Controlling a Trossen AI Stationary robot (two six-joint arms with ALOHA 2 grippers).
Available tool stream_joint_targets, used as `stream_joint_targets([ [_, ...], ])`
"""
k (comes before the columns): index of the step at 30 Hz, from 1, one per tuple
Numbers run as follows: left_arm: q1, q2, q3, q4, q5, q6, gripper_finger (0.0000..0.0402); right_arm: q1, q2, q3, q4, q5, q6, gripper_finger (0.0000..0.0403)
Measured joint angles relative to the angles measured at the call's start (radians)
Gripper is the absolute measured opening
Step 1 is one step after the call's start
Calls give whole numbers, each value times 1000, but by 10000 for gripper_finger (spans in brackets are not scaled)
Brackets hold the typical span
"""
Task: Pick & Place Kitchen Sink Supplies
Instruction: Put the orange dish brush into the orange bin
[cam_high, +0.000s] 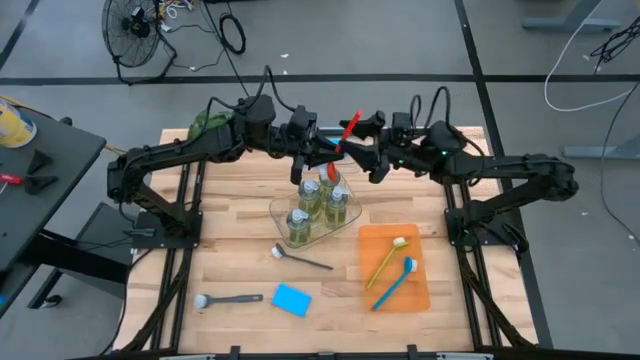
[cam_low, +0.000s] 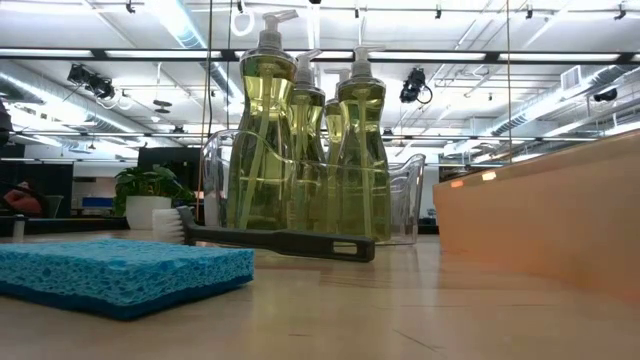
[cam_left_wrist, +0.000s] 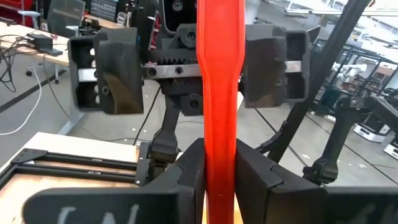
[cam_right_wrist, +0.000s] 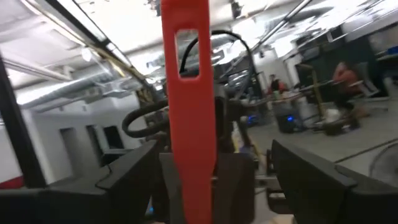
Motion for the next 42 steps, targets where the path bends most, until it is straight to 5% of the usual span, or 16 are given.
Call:
stream_joint_targets([
  [11,-1,0,0,-7,0,1,65,0,43,4,55,-38,28,292],
  [22,0,0,0,-20,0,2,58,0,43,4,41,-46,53,152],
  [29,0,0,0,-21,-5,-1,92,0,43,4,36,-46,51,64],
  [36,0,0,0,-20,-9,3,102,0,43,4,34,-54,27,56],
  [42,13,-12,0,-39,-17,-1,160,0,17,4,29,-79,-9,54],
])
